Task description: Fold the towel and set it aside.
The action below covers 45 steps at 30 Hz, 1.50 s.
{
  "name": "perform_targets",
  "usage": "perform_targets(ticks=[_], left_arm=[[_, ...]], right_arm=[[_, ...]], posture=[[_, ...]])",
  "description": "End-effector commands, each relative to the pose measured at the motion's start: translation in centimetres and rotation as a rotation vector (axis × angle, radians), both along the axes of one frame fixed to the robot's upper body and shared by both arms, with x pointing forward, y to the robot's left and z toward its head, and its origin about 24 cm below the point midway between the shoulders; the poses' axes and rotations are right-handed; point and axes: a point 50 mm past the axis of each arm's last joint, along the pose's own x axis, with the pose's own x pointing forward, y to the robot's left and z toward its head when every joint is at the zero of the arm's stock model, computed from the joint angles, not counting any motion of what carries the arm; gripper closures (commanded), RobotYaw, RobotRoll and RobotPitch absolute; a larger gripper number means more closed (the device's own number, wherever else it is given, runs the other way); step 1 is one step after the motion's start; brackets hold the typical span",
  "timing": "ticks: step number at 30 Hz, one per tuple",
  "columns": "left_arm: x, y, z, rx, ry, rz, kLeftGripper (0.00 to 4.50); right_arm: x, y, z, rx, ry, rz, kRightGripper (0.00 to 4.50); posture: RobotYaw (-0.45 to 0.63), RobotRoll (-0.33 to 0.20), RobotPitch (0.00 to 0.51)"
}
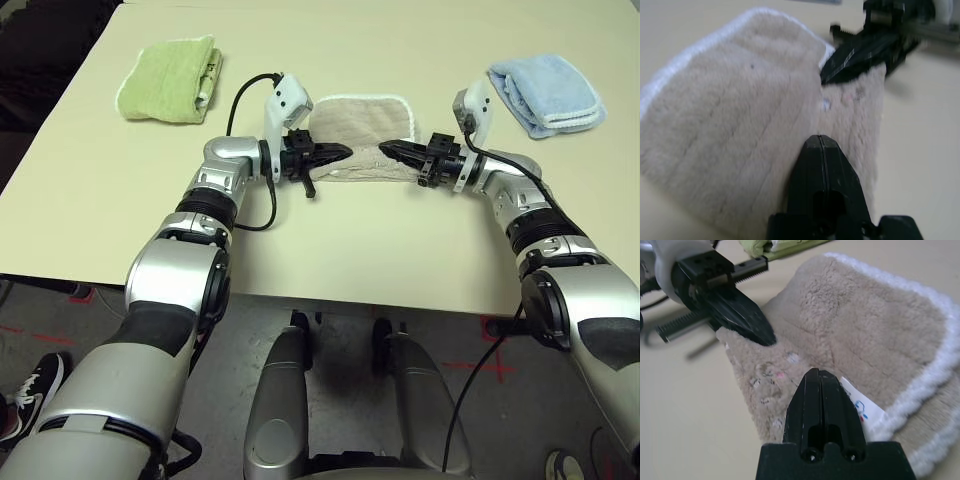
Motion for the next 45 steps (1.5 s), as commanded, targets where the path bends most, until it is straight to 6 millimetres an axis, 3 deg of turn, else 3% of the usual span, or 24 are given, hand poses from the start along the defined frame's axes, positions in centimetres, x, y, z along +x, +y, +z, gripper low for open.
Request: perform_targets(ticks=[1, 7, 11, 16, 20, 27, 35, 41, 45], left_arm=[[-0.4, 1.5, -2.2, 0.095, 0.076, 0.014, 4.47], [-0.1, 1.6, 0.1, 0.019, 0.0, 0.029, 4.47], [0.3, 0.2, 3.5, -0.211, -0.023, 0.002, 4.47], [1.0, -1.2, 5.1, -0.398, -0.012, 0.098, 4.47], [1.5, -1.9, 4.5, -0.412, -0.01, 0.198, 4.47], [1.9, -3.0, 1.5, -0.312, 0.048, 0.314, 4.47], [1.8, -1.2, -1.4, -0.213, 0.099, 0.415, 4.47], [2.1, 0.2, -1.4, -0.254, 0.087, 0.531, 4.47], [2.2, -0.1, -0.4, -0.309, 0.054, 0.498, 4.47]], right_arm=[[-0.4, -1.6, -2.1, -0.055, 0.084, -0.036, 4.5], [-0.1, -1.2, 0.5, 0.018, 0.029, 0.011, 4.5], [0.5, -0.8, 3.9, 0.219, -0.029, -0.008, 4.5], [1.3, 0.3, 4.7, 0.257, -0.048, -0.133, 4.5], [1.8, 1.2, 4.2, 0.234, -0.021, -0.219, 4.5], [2.4, 2.9, 1.5, 0.1, 0.034, -0.358, 4.5], [2.3, 3.0, -0.7, -0.074, 0.033, -0.396, 4.5], [2.1, 2.1, -1.1, -0.09, 0.024, -0.404, 4.5], [2.2, 2.0, 0.2, 0.012, -0.003, -0.368, 4.5]], posture=[[0.08, 0.0, 0.302], [0.08, 0.0, 0.302], [0.08, 0.0, 0.299], [0.08, 0.0, 0.298], [0.07, 0.0, 0.301], [0.06, 0.0, 0.296], [0.05, 0.0, 0.292], [0.05, 0.0, 0.294], [0.05, 0.0, 0.296]])
